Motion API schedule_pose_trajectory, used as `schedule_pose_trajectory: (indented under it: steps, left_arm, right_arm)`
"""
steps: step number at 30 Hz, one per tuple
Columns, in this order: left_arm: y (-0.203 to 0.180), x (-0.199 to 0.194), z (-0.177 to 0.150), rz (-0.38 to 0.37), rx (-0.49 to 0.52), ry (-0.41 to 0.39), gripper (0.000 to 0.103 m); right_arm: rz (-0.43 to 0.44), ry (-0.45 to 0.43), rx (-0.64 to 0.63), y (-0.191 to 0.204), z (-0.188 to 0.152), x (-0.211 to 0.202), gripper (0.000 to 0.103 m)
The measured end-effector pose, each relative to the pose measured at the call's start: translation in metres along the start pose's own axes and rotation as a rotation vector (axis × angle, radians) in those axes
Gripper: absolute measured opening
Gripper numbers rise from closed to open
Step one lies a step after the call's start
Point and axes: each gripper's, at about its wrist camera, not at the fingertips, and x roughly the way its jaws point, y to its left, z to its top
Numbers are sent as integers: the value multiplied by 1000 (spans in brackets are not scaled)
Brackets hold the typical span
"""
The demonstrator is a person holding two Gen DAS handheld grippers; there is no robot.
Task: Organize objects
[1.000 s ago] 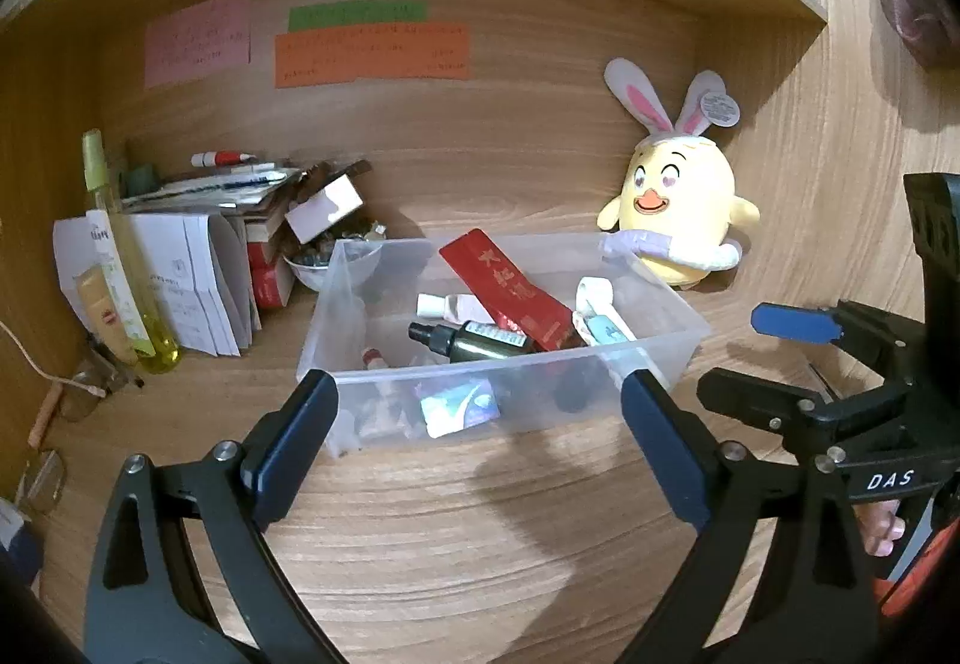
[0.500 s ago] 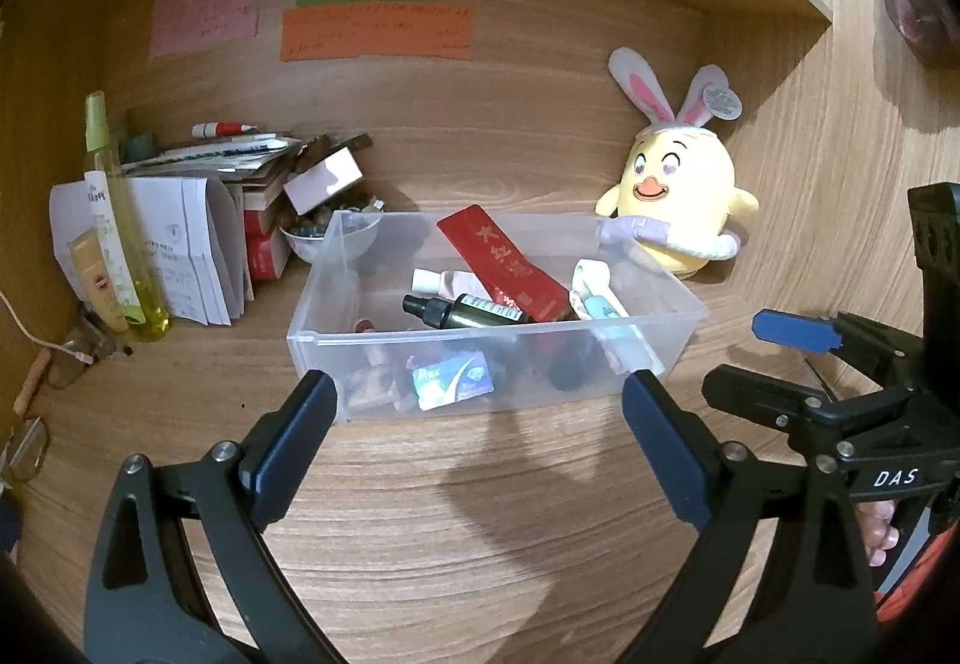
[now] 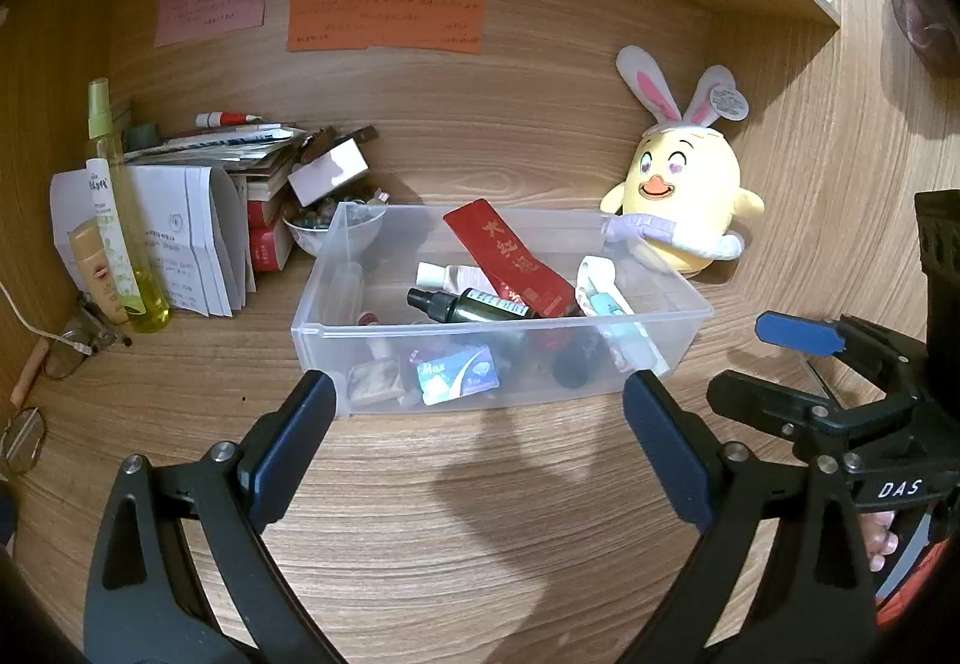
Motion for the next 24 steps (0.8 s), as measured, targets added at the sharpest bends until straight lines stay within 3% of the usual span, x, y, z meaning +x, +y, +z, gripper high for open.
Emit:
schedule_pose_trajectory:
  steps: [24]
  left_arm:
    - [-1,1,-3,-8,3,1,98]
  right_arm:
    - [1,2,-1,2,0,-1,86]
